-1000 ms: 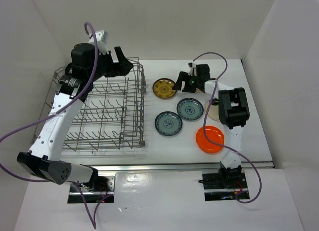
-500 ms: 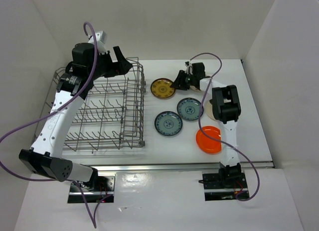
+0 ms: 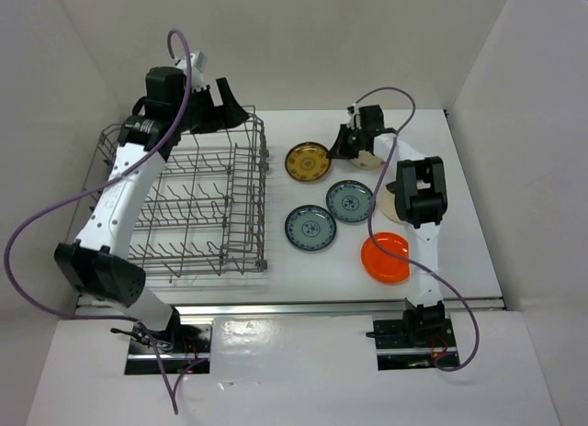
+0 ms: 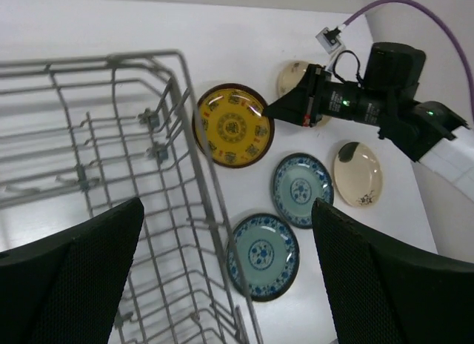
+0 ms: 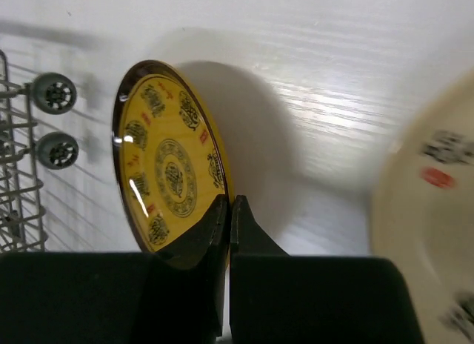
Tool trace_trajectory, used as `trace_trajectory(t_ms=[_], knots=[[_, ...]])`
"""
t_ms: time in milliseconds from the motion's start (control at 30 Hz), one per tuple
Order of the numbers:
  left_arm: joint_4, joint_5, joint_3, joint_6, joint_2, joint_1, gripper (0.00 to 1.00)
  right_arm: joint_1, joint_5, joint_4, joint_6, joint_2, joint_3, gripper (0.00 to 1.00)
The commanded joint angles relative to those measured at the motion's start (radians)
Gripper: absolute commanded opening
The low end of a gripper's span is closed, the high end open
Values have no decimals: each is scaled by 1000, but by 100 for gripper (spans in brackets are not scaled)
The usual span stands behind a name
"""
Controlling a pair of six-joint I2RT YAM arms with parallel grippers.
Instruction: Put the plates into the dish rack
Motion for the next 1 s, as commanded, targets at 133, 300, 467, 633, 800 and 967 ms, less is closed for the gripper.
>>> trace_trajectory(t_ms=[133,300,467,633,800,967], knots=[[33,281,326,64,243,23,100,-46,9,-122,-170,-262,237,0],[201,482,395,113,312,32,100,-35,-80,-77,-179,-343,286,0],[361,688,410,26,397,41,100,3,-164,-26,-199,-441,254,0],[428,733,397,-28,421,41,100,38,-201,16,-199,-500,206,0],[448,769,375,-48,441,41,92,58,-243,34,-199,-521,196,0],[399,748,365,-25,441,41,56,67,-243,34,-199,-530,196,0]])
